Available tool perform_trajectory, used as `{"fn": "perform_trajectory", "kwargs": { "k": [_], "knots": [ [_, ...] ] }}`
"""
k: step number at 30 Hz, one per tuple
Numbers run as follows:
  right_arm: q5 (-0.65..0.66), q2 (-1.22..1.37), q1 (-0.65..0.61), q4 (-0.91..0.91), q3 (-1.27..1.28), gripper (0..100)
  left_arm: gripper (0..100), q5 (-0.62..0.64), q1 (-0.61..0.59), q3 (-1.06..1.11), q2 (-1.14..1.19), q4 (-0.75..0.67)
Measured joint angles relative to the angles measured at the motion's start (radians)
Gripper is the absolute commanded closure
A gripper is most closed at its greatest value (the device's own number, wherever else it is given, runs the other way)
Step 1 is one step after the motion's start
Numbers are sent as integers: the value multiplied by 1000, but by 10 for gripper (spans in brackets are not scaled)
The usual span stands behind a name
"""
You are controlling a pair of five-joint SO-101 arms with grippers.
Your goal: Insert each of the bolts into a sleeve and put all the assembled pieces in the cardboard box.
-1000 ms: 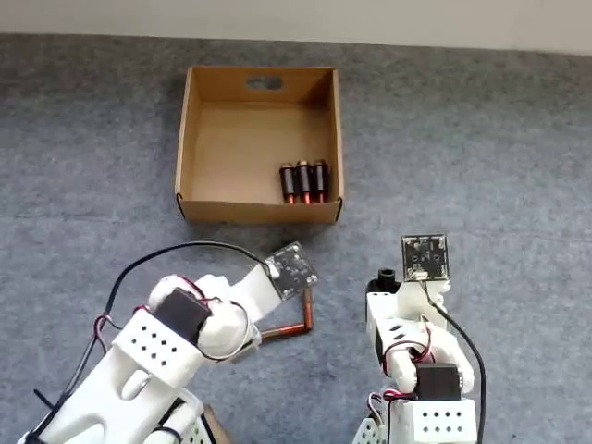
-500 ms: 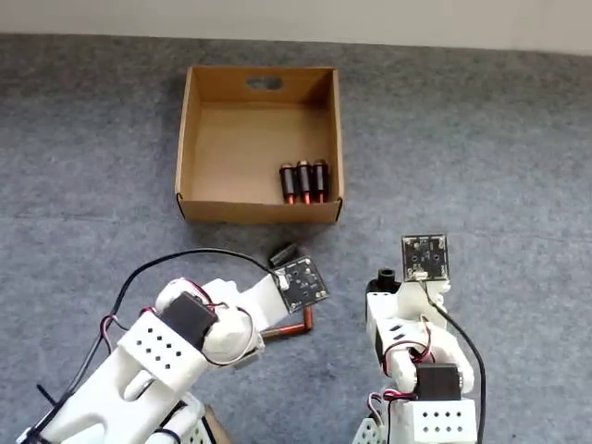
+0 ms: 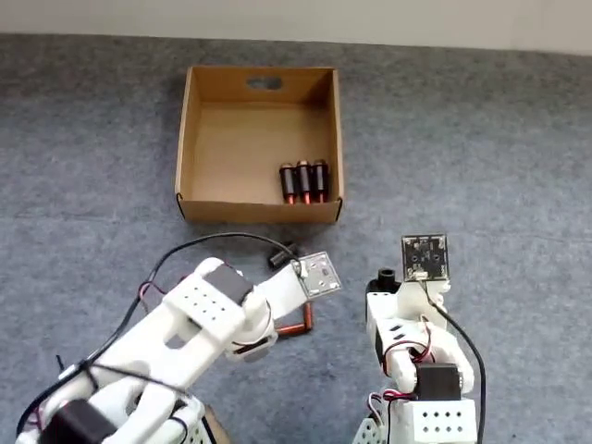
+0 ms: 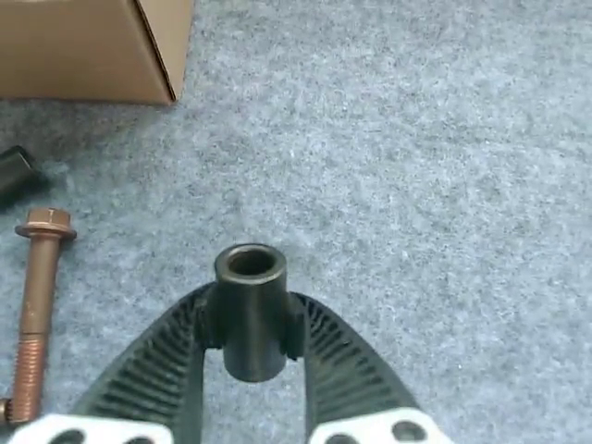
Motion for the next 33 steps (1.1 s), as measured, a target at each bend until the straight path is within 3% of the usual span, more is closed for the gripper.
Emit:
{"fn": "perform_trajectory", "kwargs": {
  "k": [10, 16, 20, 25, 29, 33],
  "knots": [
    [0, 0, 0, 0, 0, 992, 835, -6, 0, -12, 153, -94],
    [0, 0, 0, 0, 0, 992, 993, -26, -6, -29, 226, -92],
    [0, 0, 0, 0, 0, 992, 992, -137, -74, -32, 244, -91],
    [0, 0, 0, 0, 0, 992, 991, -270, -245, -52, 230, -49],
    [0, 0, 0, 0, 0, 992, 989, -456, -388, -130, 163, 132],
    [0, 0, 0, 0, 0, 992, 989, -721, -480, -206, 97, 341]
  ]
}}
